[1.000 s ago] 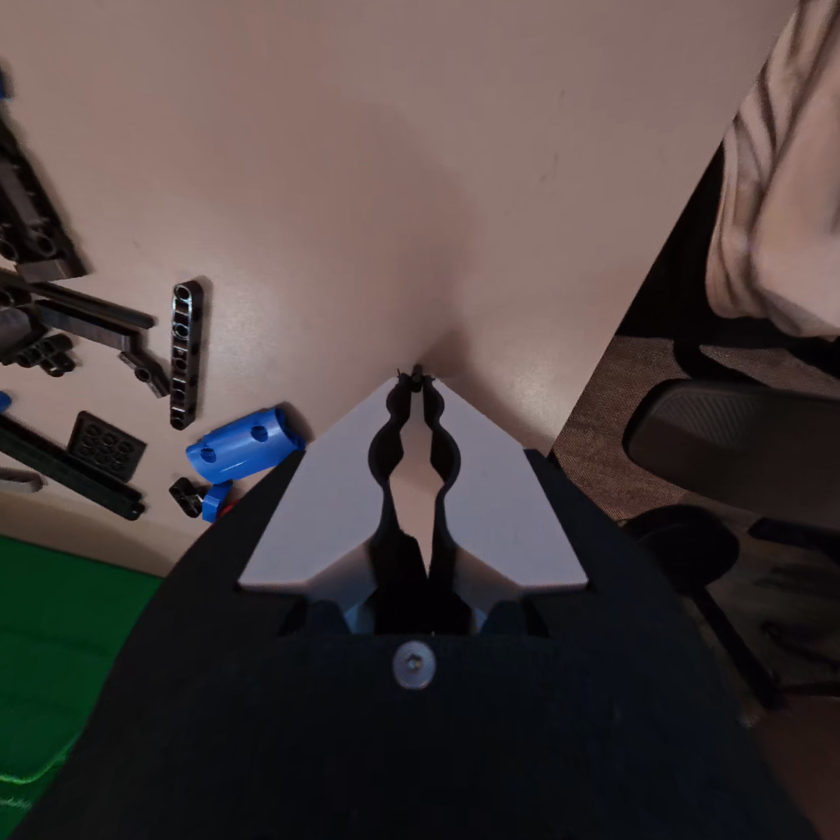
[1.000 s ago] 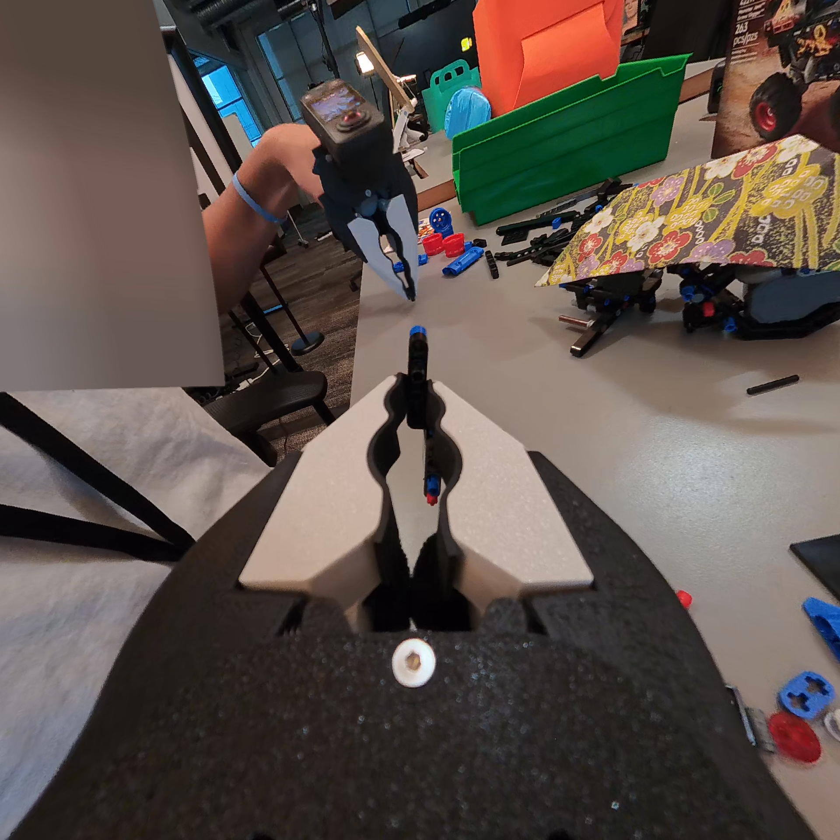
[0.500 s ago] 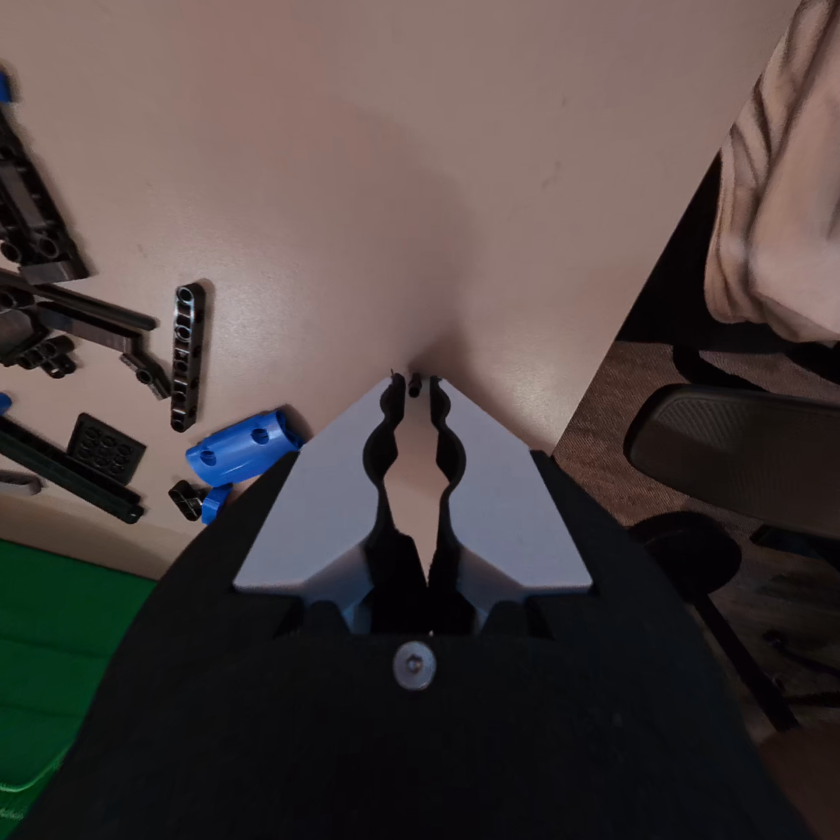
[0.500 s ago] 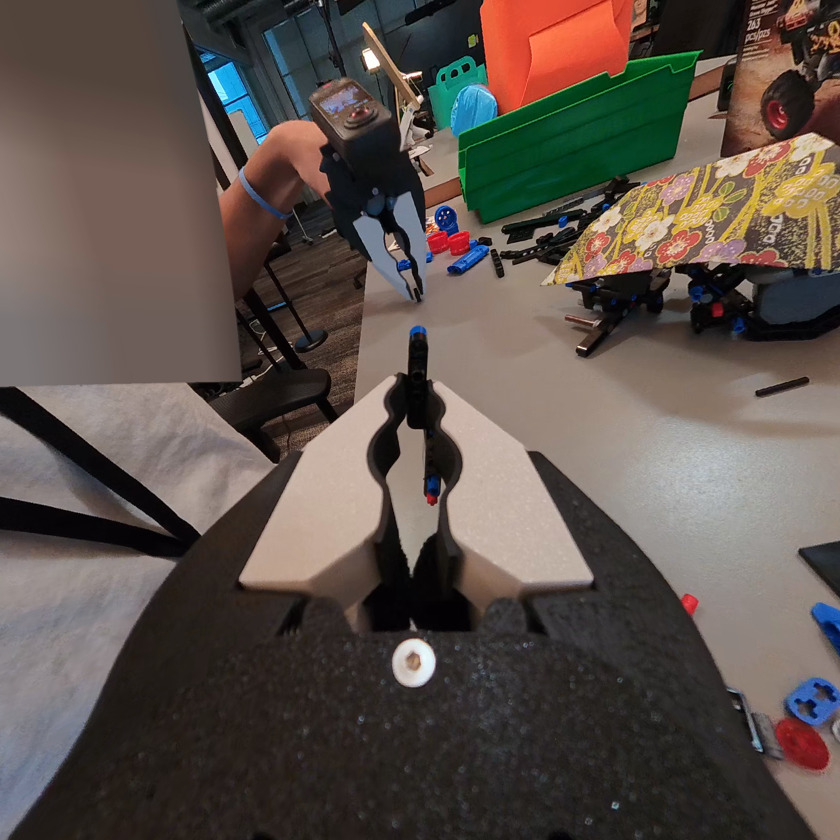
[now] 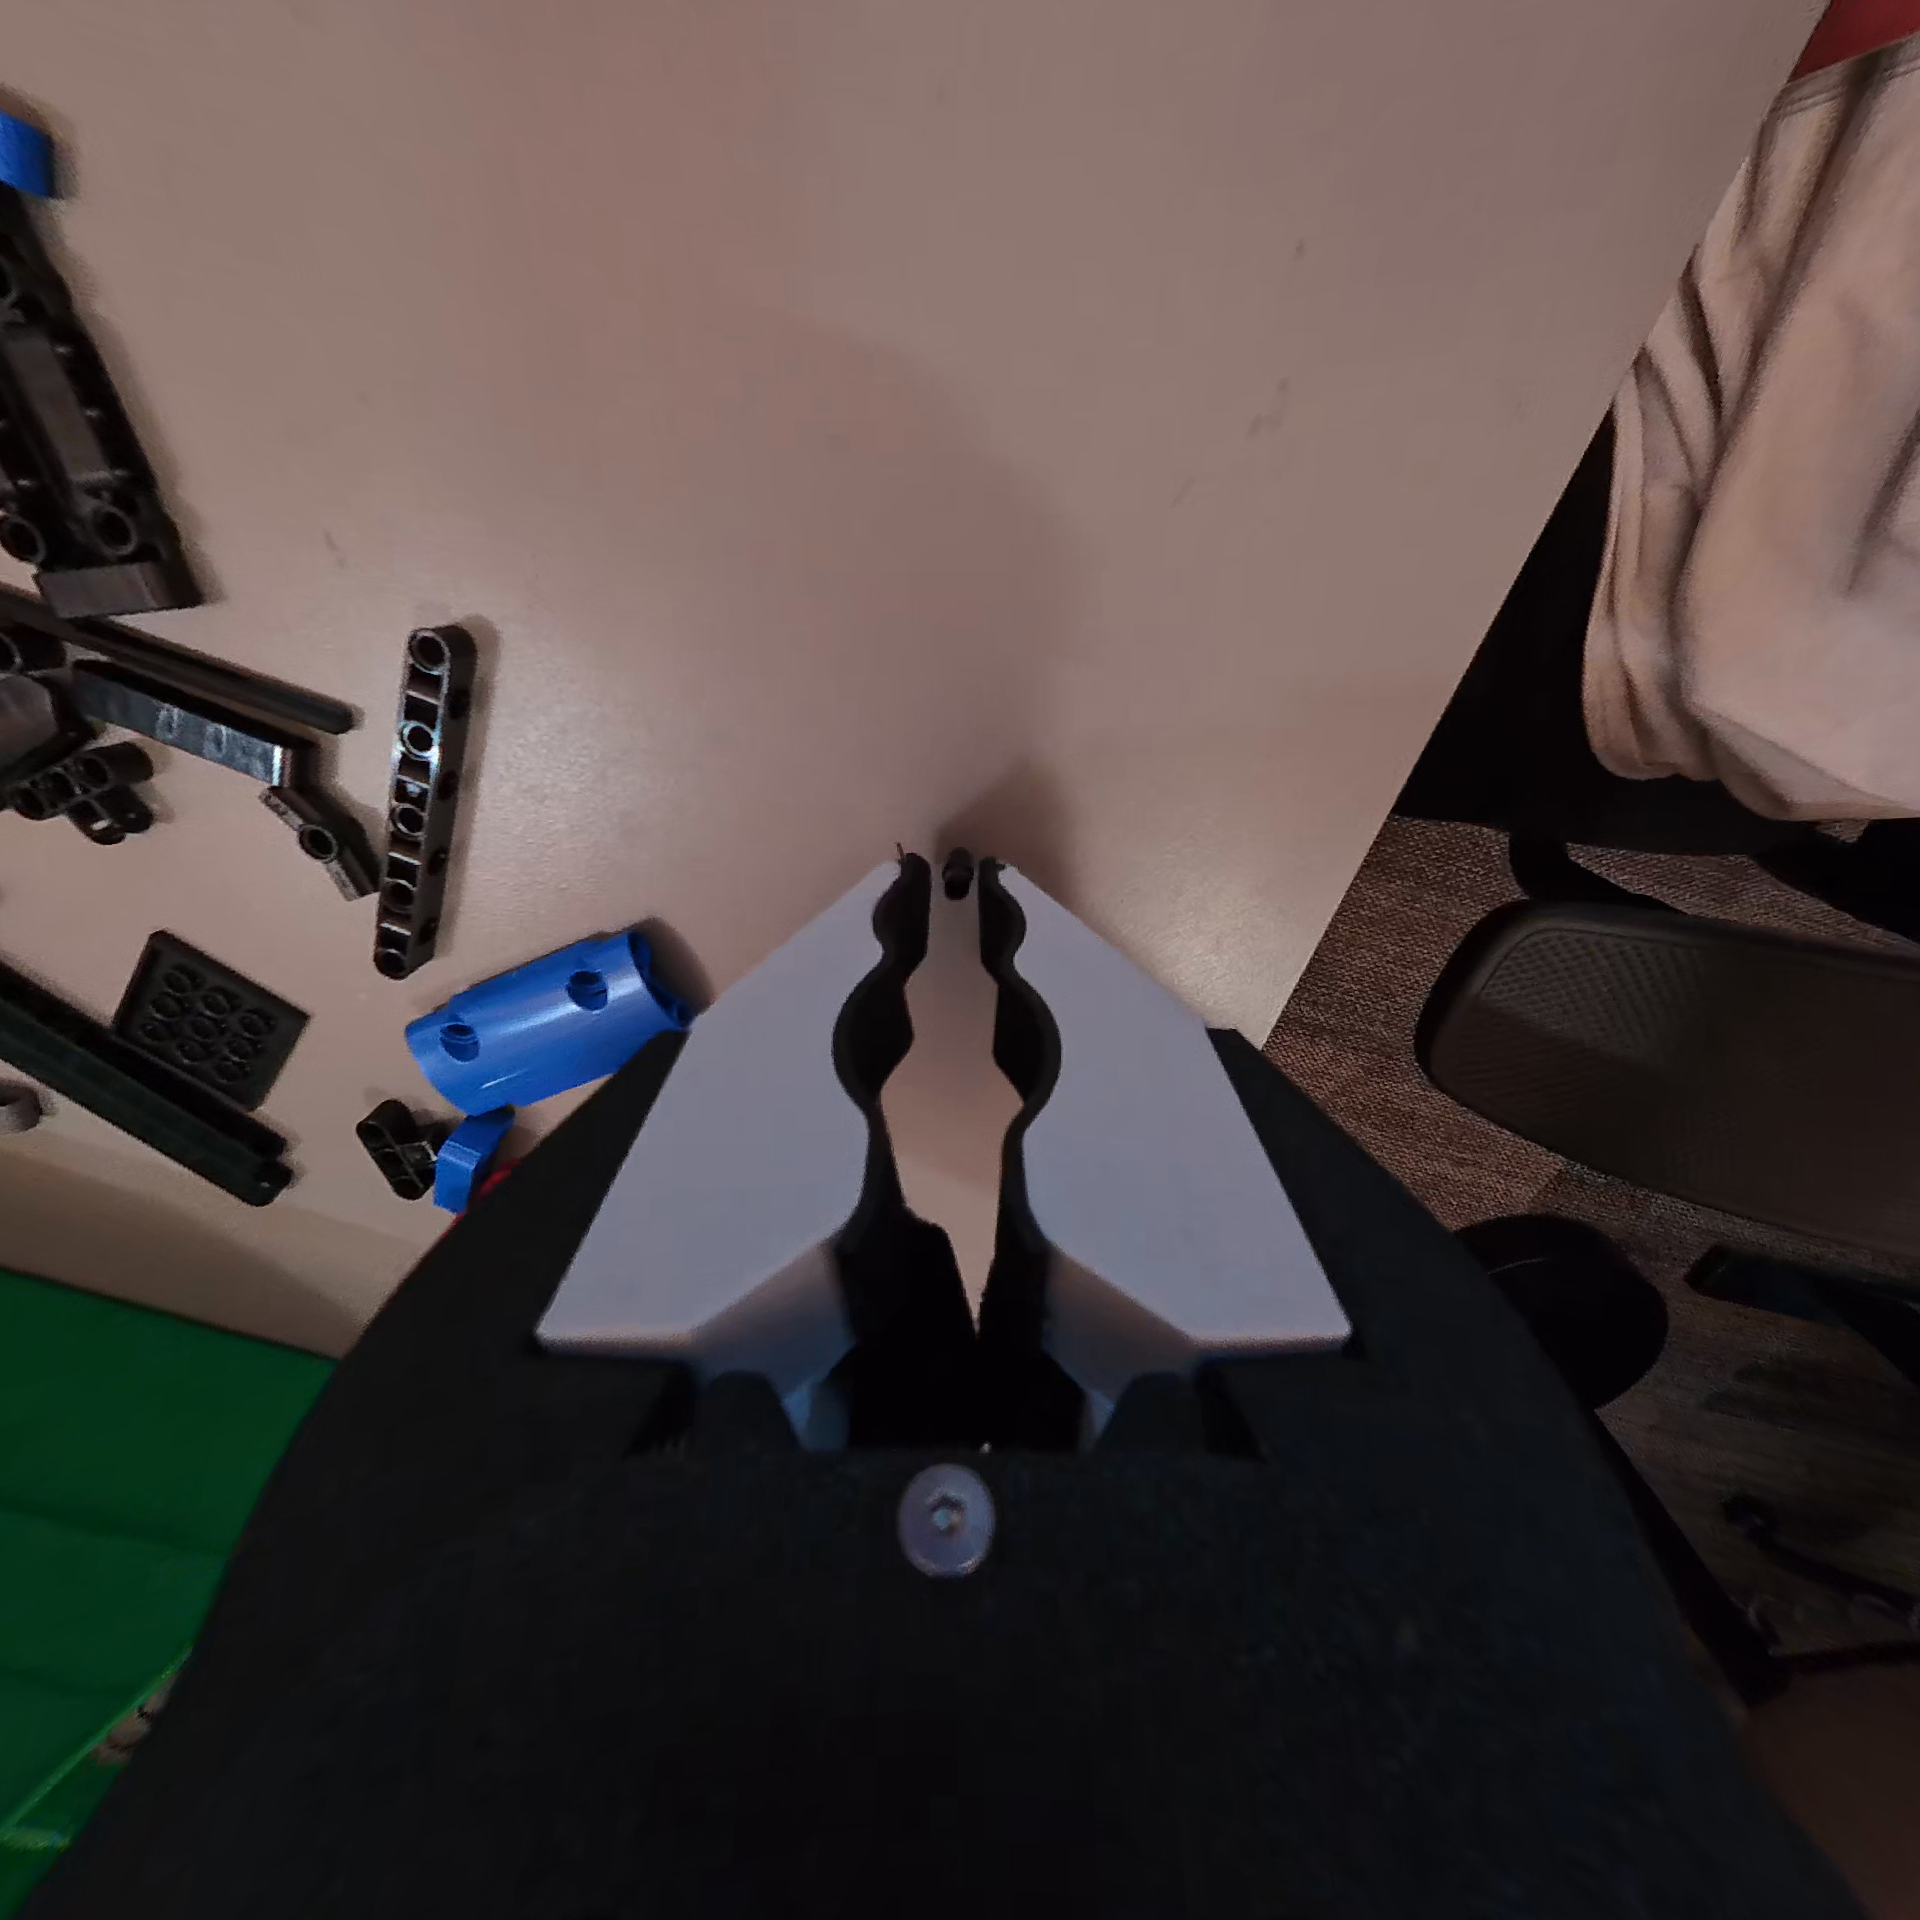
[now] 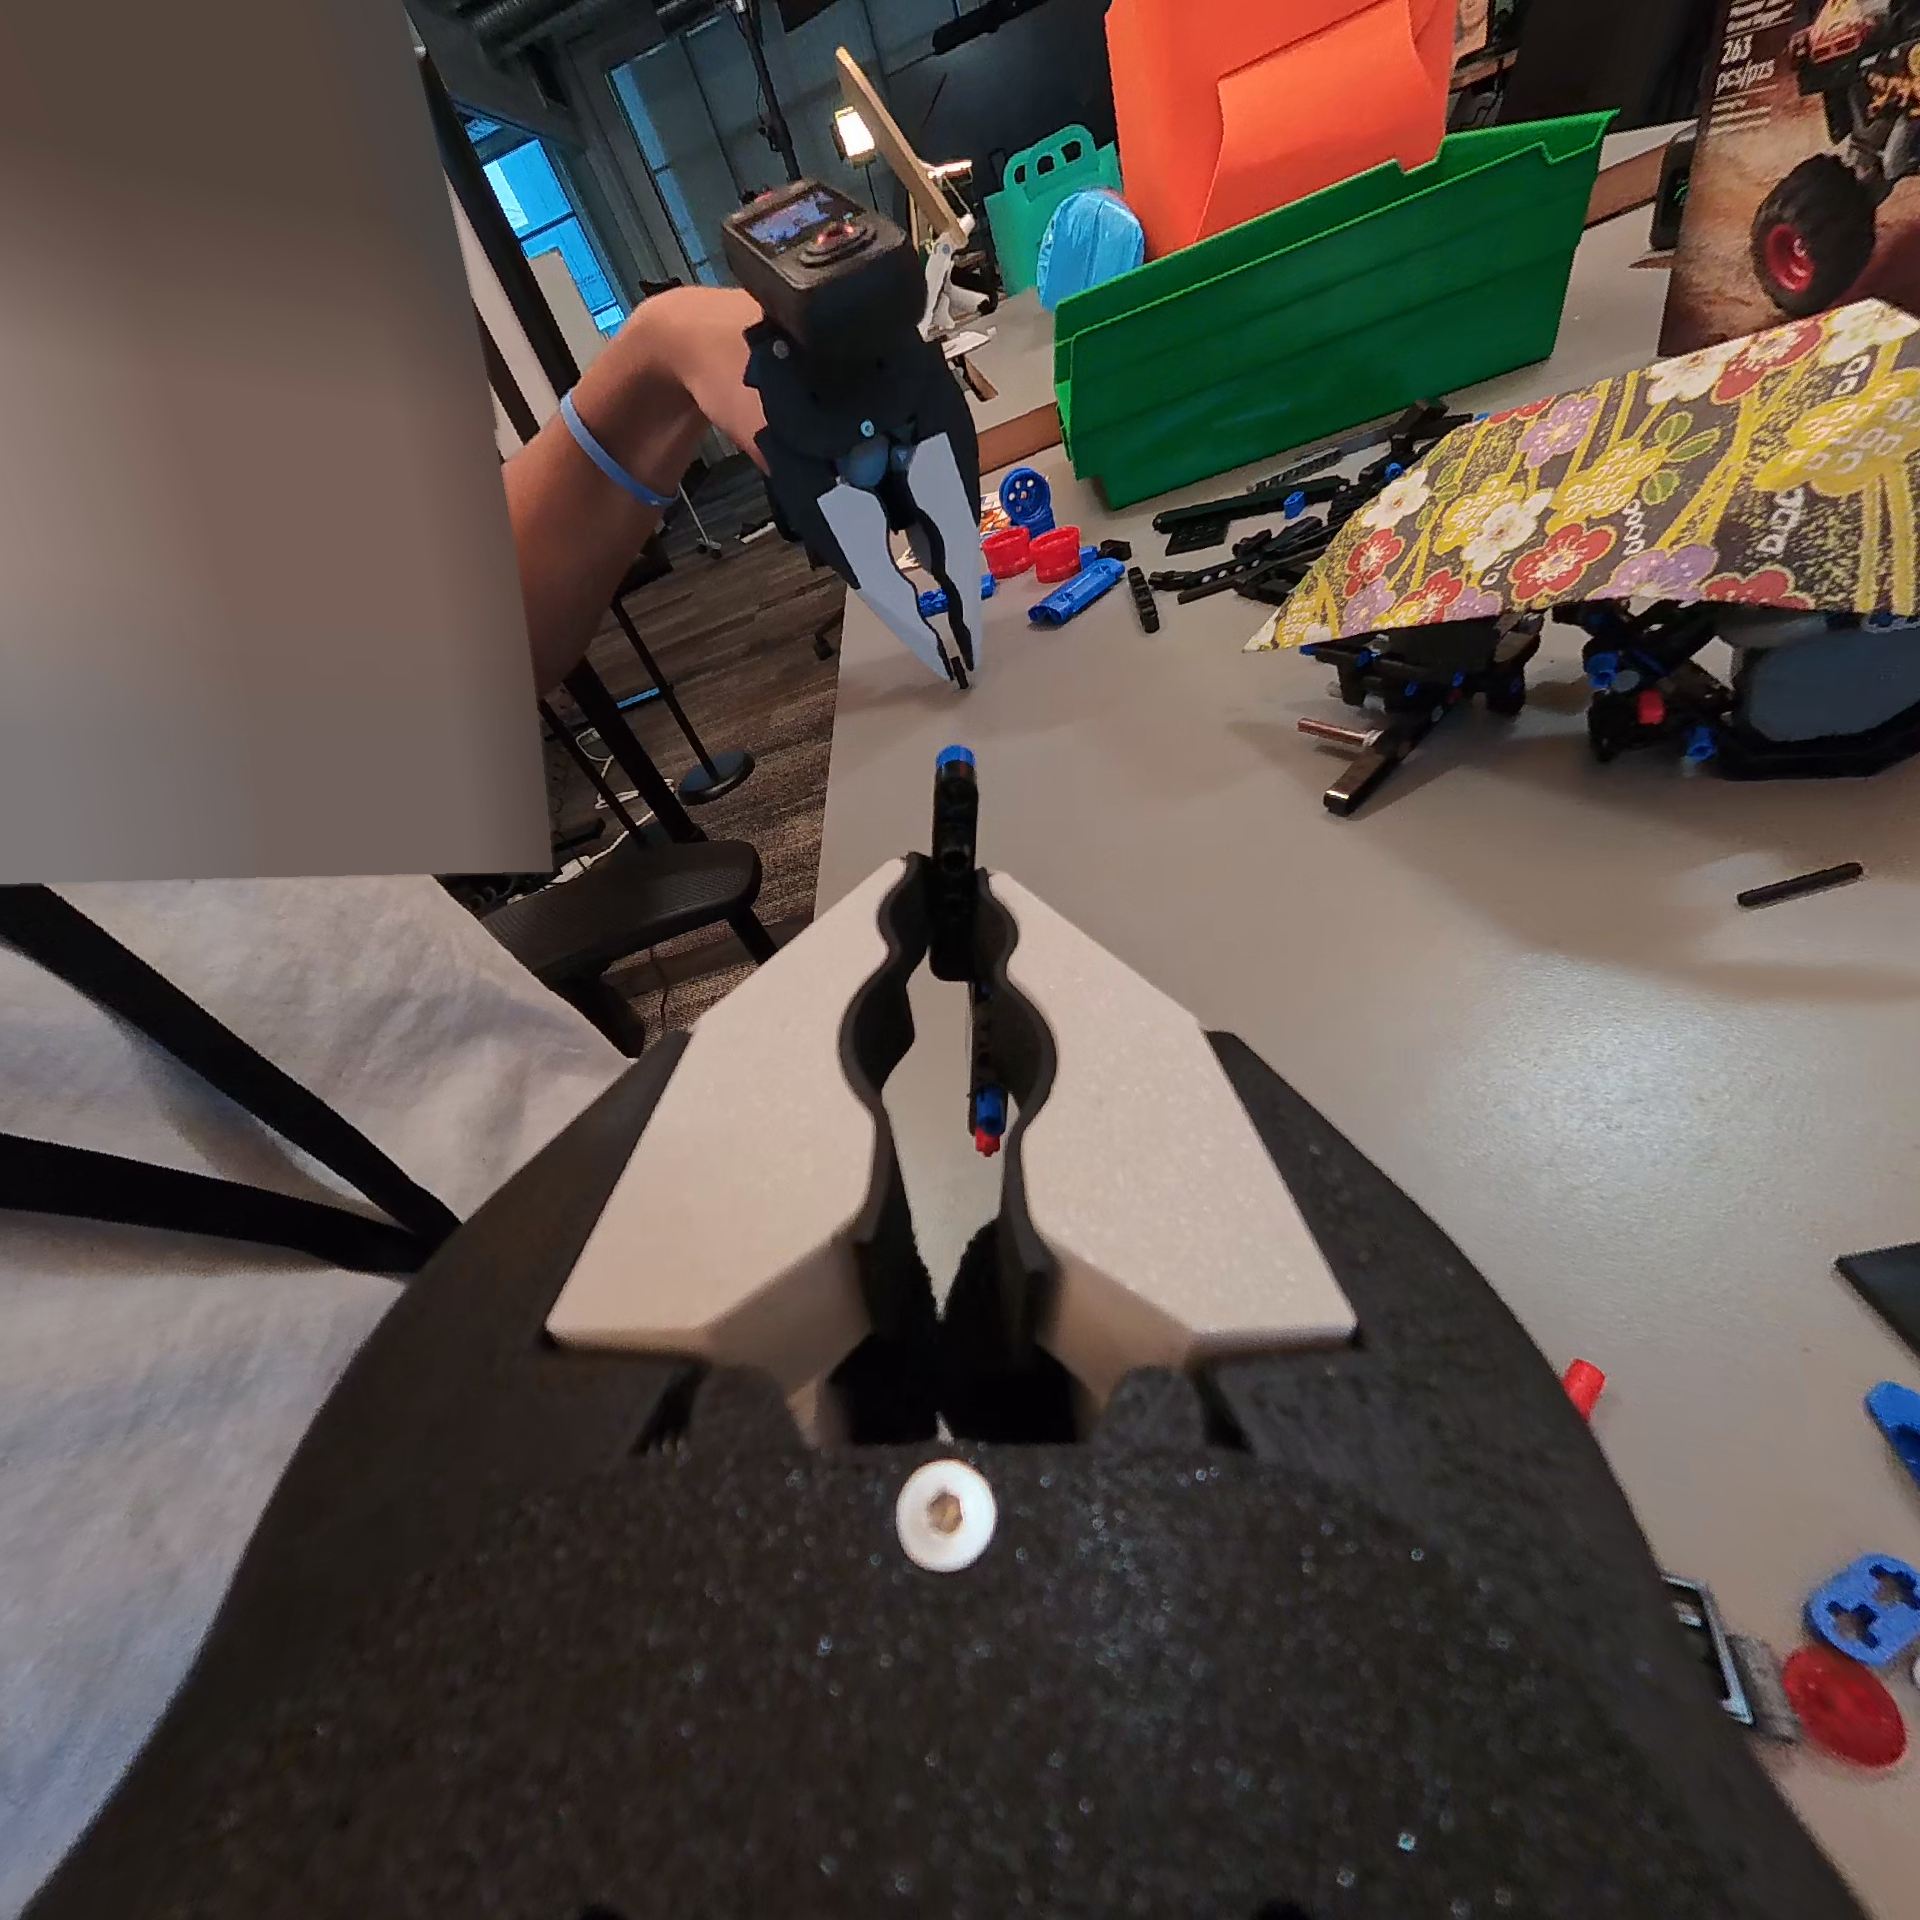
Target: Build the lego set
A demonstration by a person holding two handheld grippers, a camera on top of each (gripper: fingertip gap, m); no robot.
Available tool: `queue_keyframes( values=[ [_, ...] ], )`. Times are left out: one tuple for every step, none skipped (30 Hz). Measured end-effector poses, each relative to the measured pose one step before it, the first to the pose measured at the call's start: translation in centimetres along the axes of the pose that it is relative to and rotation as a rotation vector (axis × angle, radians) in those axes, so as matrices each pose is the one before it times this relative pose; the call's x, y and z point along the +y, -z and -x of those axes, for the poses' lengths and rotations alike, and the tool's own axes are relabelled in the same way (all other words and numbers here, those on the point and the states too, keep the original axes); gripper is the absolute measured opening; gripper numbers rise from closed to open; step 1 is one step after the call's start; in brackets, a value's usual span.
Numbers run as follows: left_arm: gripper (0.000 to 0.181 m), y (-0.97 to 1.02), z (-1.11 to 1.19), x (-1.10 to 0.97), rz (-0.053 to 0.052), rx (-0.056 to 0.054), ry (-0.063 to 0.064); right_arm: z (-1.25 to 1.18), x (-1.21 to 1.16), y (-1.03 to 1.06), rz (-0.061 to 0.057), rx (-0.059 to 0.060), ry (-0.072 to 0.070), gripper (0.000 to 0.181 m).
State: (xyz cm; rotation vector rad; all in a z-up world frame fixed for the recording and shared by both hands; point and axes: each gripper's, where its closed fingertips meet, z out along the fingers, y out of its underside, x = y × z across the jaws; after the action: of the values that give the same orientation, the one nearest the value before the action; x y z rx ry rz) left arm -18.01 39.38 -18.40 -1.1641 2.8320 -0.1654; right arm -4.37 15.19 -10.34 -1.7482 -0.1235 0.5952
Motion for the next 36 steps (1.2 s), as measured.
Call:
queue_keyframes(
  values=[
    [0.006,-0.052,0.049,0.095,0.0050,-0.0043,-0.0008,-0.015,-0.007,0.010,-0.0005,0.0006,0.0002,0.006],
    [0.006,-0.048,-0.078,-0.036,-0.0028,0.0025,-0.0020,0.002,-0.003,-0.009,0.0000,-0.0004,-0.0001,0.006],
    [0.005,-0.043,-0.120,-0.110,-0.0059,0.0062,-0.0014,0.004,0.009,-0.009,0.0007,0.0001,-0.0001,0.006],
    [0.004,-0.024,0.086,-0.088,-0.0046,-0.0068,-0.0038,-0.007,0.009,-0.003,0.0008,0.0002,0.0001,0.006],
    [0.004,-0.009,0.072,-0.095,-0.0054,-0.0056,-0.0029,0.000,-0.001,-0.008,0.0001,-0.0003,0.0000,0.006],
    [0.004,-0.006,-0.114,-0.043,-0.0043,0.0072,-0.0011,-0.008,0.004,0.009,-0.0004,0.0003,-0.0007,0.006],
    [0.004,0.010,-0.096,-0.052,-0.0047,0.0062,-0.0016,-0.008,-0.011,0.000,-0.0006,0.0003,-0.0006,0.006],
    [0.004,0.024,0.108,-0.061,-0.0038,-0.0073,-0.0047,-0.006,-0.004,0.004,-0.0001,0.0000,-0.0003,0.006],
    [0.004,0.096,0.104,-0.240,-0.0133,-0.0087,-0.0096,-0.007,0.011,-0.001,0.0001,0.0005,-0.0004,0.006],
    [0.004,0.224,0.070,-0.643,-0.0366,-0.0078,-0.0096,-0.022,-0.011,0.013,-0.0007,0.0008,-0.0004,0.006],
    [0.004,0.351,0.278,-1.110,-0.0605,-0.0192,-0.0039,-0.031,-0.014,0.012,-0.0009,0.0013,-0.0002,0.006],
    [0.004,0.399,0.216,-1.682,-0.0854,-0.0157,0.0008,-0.061,-0.037,0.014,-0.0020,0.0035,0.0009,0.006],
    [0.003,0.374,-0.095,-2.627,-0.1335,-0.0009,0.0022,-0.087,-0.080,0.028,-0.0043,0.0056,0.0030,0.006],
    [0.003,0.137,-0.578,-3.424,-0.1750,0.0248,0.0136,-0.057,-0.155,0.050,-0.0082,0.0014,-0.0001,0.006],
    [0.003,-0.384,-1.064,-3.578,-0.1839,0.0488,0.0262,-0.017,-0.320,0.068,-0.0187,-0.0068,-0.0106,0.006],
    [0.003,-1.015,-1.491,-3.052,-0.1617,0.0707,0.0324,0.078,-0.528,0.083,-0.0316,-0.0178,-0.0261,0.006],
    [0.003,-1.513,-1.251,-2.261,-0.1213,0.0545,0.0275,0.104,-0.725,0.044,-0.0441,-0.0248,-0.0419,0.006],
    [0.003,-1.681,-0.384,-1.632,-0.0916,0.0076,0.0303,0.026,-0.733,-0.044,-0.0463,-0.0256,-0.0521,0.006],
    [0.003,-1.695,-0.169,-0.908,-0.0570,0.0100,0.0569,0.062,-0.477,-0.116,-0.0313,-0.0309,-0.0518,0.006],
    [0.003,-1.525,0.084,-0.376,-0.0268,0.0068,0.0675,0.092,-0.247,-0.116,-0.0169,-0.0353,-0.0513,0.006],
    [0.003,-1.230,-0.110,-0.274,-0.0267,0.0270,0.0471,0.062,-0.150,-0.072,-0.0110,-0.0280,-0.0435,0.006],
    [0.003,-0.873,-0.017,-0.323,-0.0400,0.0252,0.0424,0.001,-0.196,0.027,-0.0139,-0.0128,-0.0213,0.006],
    [0.003,-0.563,-0.026,-0.323,-0.0411,0.0285,0.0422,-0.114,-0.121,0.084,-0.0080,0.0032,-0.0043,0.006],
    [0.003,-0.309,0.124,-0.297,-0.0390,0.0205,0.0459,-0.224,0.004,0.097,0.0004,0.0150,0.0054,0.006],
    [0.003,-0.171,0.205,-0.217,-0.0332,0.0121,0.0414,-0.100,0.034,0.067,0.0006,0.0091,0.0058,0.006],
    [0.003,-0.132,0.180,-0.084,-0.0234,0.0078,0.0255,0.089,0.017,0.014,-0.0011,-0.0041,0.0002,0.006],
    [0.003,-0.081,0.250,-0.106,-0.0217,-0.0019,0.0135,0.032,0.064,-0.029,0.0017,-0.0016,-0.0021,0.006],
    [0.002,-0.097,0.146,-0.052,-0.0129,0.0005,0.0111,-0.126,0.086,-0.036,0.0048,0.0077,0.0018,0.006],
    [0.003,-0.140,-0.095,0.119,0.0010,0.0117,0.0090,-0.079,0.016,-0.028,0.0018,0.0041,0.0023,0.006],
    [0.003,-0.105,0.005,0.061,-0.0032,-0.0012,0.0017,-0.023,-0.006,-0.039,0.0008,0.0004,0.0001,0.006],
    [0.002,-0.046,-0.002,-0.060,-0.0109,-0.0031,0.0018,-0.069,-0.009,-0.027,0.0011,0.0042,0.0029,0.006],
    [0.002,0.005,-0.202,-0.237,-0.0198,0.0132,0.0084,-0.108,0.095,-0.038,0.0062,0.0089,0.0071,0.006],
    [0.003,-0.058,-0.160,-0.121,-0.0099,0.0115,0.0087,-0.106,0.112,-0.047,0.0069,0.0100,0.0086,0.006],
    [0.003,-0.063,0.195,-0.139,-0.0138,-0.0147,-0.0002,-0.013,0.095,-0.054,0.0044,0.0043,0.0058,0.006],
    [0.003,-0.104,-0.139,-0.102,-0.0163,0.0037,-0.0127,-0.002,0.096,-0.061,0.0049,0.0020,0.0026,0.006],
    [0.003,-0.227,-0.185,0.308,0.0147,0.0032,-0.0149,-0.026,0.049,-0.032,0.0029,0.0041,0.0037,0.006]
  ],
)
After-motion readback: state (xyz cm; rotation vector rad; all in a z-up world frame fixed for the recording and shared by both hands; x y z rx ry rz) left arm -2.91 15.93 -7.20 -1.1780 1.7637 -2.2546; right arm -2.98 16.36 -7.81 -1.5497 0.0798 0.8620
